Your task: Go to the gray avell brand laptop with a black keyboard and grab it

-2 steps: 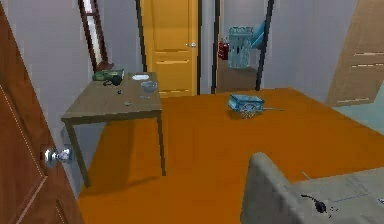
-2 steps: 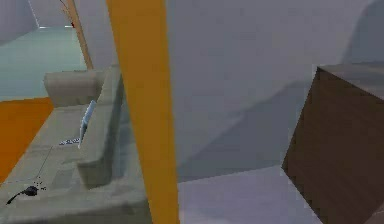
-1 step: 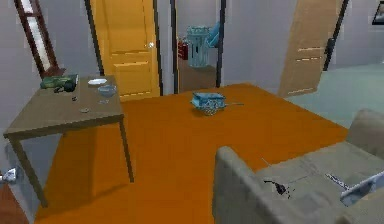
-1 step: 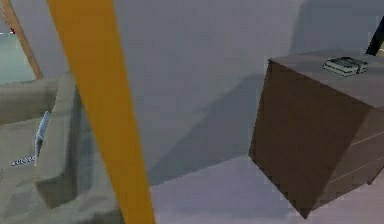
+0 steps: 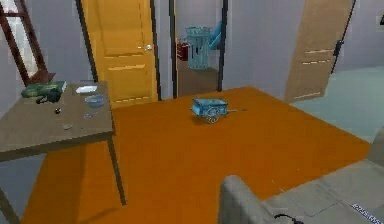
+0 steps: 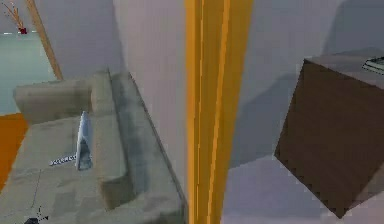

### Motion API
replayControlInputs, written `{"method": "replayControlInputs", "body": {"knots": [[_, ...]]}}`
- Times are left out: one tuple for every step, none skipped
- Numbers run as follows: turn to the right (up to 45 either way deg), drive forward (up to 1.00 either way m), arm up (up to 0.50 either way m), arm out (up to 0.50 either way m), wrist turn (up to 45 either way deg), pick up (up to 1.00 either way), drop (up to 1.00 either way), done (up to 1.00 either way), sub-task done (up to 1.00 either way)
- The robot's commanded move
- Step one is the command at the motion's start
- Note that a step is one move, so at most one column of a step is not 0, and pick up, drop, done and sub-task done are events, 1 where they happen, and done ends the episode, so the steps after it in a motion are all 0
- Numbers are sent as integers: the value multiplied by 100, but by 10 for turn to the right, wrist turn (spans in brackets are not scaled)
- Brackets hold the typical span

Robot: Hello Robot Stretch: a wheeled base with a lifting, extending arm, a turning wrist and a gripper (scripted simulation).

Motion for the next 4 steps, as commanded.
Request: {"method": "replayControlInputs", "body": {"knots": [[-210,0,0,0,0,0,0,0,0],[0,75,0,0,0,0,0,0,0],[450,0,0,0,0,0,0,0,0],[330,0,0,0,0,0,0,0,0]]}}
